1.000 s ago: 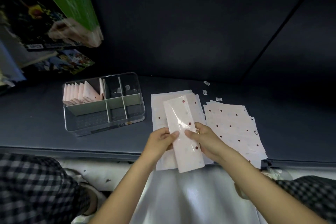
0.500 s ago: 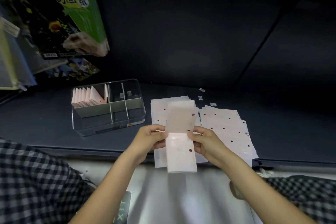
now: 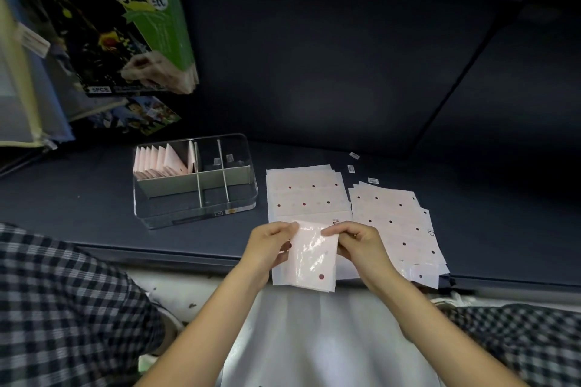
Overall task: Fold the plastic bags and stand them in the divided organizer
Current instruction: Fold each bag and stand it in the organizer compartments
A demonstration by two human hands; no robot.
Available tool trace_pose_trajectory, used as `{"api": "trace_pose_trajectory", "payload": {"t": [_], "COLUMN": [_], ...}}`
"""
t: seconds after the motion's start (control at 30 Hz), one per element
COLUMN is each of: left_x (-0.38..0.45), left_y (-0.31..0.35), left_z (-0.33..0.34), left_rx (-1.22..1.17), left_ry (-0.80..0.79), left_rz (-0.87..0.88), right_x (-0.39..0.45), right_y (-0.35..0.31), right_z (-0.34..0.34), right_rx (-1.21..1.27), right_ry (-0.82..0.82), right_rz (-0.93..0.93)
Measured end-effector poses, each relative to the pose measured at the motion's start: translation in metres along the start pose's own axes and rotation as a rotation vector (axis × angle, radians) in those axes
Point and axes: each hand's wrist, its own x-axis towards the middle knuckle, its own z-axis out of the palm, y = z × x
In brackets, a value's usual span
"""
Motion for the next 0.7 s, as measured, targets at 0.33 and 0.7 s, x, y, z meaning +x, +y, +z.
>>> {"api": "trace_pose_trajectory", "payload": {"t": [0.33,0.7], "left_x": [-0.003,0.026], "left_y": [0.004,0.043], "left_z": [-0.002,-0.082], "left_rx": [0.586,0.48], "left_ry": [0.04,-0.045], "left_rz": [0.584,0.397], "right_x": [0.005,0.038], "right_y": [-0.011,-0.039], "right_z": [0.01,0.037], "right_rx": [-0.613,-0.375], "right_ry": [-0.187,-0.128], "right_rz": [-0.119,-0.074]}}
